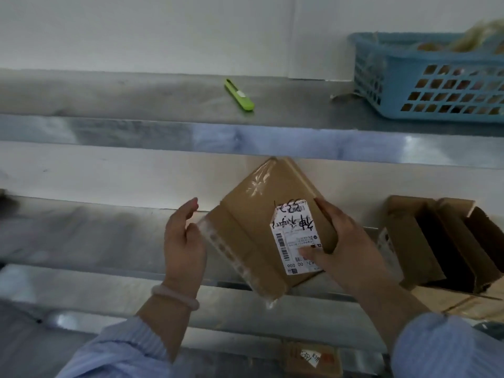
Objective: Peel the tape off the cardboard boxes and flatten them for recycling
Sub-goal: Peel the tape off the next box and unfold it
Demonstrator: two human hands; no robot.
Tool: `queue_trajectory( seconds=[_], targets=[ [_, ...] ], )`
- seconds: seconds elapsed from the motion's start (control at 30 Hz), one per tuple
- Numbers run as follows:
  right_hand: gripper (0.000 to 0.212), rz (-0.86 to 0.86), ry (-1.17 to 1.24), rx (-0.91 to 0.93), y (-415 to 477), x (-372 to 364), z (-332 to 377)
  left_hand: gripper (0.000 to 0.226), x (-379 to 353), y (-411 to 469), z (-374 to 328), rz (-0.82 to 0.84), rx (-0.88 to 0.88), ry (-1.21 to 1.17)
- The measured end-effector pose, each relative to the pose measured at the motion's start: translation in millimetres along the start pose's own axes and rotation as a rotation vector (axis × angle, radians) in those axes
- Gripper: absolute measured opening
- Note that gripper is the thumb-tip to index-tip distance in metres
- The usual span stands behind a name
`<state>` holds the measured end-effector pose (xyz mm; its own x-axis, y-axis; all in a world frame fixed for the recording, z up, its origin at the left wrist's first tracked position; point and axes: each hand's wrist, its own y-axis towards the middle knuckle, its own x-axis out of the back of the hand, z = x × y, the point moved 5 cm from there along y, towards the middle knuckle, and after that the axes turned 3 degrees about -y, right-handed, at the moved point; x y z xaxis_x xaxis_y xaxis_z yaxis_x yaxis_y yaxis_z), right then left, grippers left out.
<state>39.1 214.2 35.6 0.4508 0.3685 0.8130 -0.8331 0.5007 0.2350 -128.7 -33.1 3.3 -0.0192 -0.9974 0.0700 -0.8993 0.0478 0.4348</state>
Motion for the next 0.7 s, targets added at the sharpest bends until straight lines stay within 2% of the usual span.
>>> queue_trajectory(
  seconds=[0.1,0.2,0.27,0.43,0.6,0.7],
  targets=[
    [0.097,0.029,-0.186,0.156,4,-13,12,0.047,11,2,10,0.014,0.123,0.004],
    [0.095,0.102,-0.307,0.278,6,-38,21,0.024,-3,-1,18,0.254,0.205,0.109],
    [0.095,0.121,-0.354,0.323,9,-53,26,0.024,-10,-8,28,0.335,0.268,0.145],
    [0.095,0.133,-0.452,0.386,15,-77,34,0.023,-2,-9,54,0.293,0.352,0.266],
    [0.087,0.134,-0.419,0.334,21,-89,25,0.022,6,-11,65,0.192,0.504,0.245],
    [0.083,0.139,-0.391,0.293,27,-86,18,0.017,0,-10,65,0.193,0.529,0.269]
  ],
)
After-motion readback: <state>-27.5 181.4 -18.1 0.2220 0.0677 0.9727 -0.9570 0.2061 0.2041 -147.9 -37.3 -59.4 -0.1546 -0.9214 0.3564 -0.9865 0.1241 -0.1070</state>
